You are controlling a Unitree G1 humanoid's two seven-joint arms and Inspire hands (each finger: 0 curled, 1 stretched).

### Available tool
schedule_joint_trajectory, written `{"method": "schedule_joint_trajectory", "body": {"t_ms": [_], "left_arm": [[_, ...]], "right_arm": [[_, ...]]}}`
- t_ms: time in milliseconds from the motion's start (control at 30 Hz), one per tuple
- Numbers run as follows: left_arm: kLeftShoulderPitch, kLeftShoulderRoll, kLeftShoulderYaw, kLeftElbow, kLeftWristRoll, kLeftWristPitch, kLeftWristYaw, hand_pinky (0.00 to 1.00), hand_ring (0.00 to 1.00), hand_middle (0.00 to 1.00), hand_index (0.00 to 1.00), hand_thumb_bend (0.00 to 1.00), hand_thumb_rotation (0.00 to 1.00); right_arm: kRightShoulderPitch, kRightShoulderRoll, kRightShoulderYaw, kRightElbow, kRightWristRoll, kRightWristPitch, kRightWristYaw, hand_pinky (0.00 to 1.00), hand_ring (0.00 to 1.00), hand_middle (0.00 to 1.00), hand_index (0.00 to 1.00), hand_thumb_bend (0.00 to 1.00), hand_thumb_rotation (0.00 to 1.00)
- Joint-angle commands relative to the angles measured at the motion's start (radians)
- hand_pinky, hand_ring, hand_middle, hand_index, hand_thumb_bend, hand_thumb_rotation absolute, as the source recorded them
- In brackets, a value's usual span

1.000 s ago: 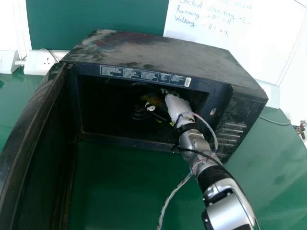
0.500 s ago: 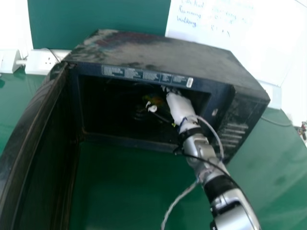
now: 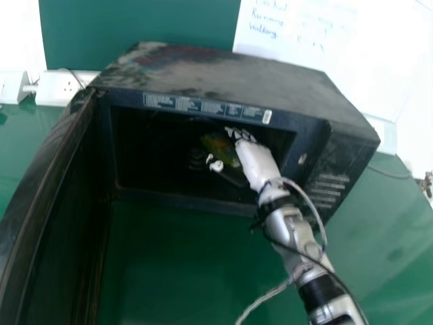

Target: Put biscuit inside oven

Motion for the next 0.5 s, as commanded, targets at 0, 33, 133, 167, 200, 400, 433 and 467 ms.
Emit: {"method": "schedule_joint_trajectory", "body": {"t_ms": [0,33,133,167,200,400,433,467], "left_arm": [[0.002,0.001,-0.008,-0.004,-0.009,-0.001,0.000,0.60,0.70,0.77,0.73,0.92,1.00],[0.004,0.001,-0.008,-0.008,-0.009,0.005,0.006,0.59,0.70,0.77,0.73,0.92,1.00],[0.006,0.002,-0.008,-0.017,-0.006,0.011,0.016,0.53,0.67,0.77,0.71,0.91,1.00],[0.003,0.003,-0.007,-0.012,-0.004,0.005,0.012,0.52,0.66,0.77,0.71,0.91,1.00],[0.004,0.003,-0.005,-0.011,0.001,0.003,0.012,0.52,0.67,0.78,0.71,0.91,1.00],[-0.005,0.010,0.001,-0.004,0.002,0.002,0.013,0.55,0.71,0.79,0.72,0.94,1.00],[-0.006,0.011,0.001,-0.005,0.003,0.003,0.015,0.56,0.71,0.79,0.72,0.93,1.00],[-0.006,0.012,0.001,-0.008,0.001,0.006,0.018,0.56,0.71,0.80,0.72,0.93,1.00]], "right_arm": [[0.043,-0.029,-0.019,-0.058,-0.001,-0.007,0.026,0.79,0.89,1.00,0.96,0.74,0.77],[0.055,-0.035,-0.022,-0.077,-0.001,-0.012,0.035,0.79,0.89,1.00,0.96,0.74,0.76],[0.090,-0.057,-0.035,-0.128,0.006,-0.035,0.067,0.79,0.90,1.00,0.96,0.77,0.75],[0.102,-0.063,-0.040,-0.144,0.009,-0.042,0.077,0.79,0.90,1.00,0.96,0.77,0.76],[0.114,-0.070,-0.045,-0.160,0.011,-0.050,0.084,0.79,0.89,1.00,0.96,0.75,0.77],[0.185,-0.115,-0.072,-0.265,-0.014,-0.084,0.107,0.81,0.90,1.00,0.96,0.75,0.78],[0.196,-0.120,-0.080,-0.281,-0.013,-0.088,0.109,0.80,0.90,1.00,0.96,0.75,0.78],[0.207,-0.124,-0.087,-0.295,-0.013,-0.092,0.110,0.80,0.90,1.00,0.96,0.76,0.78]]}}
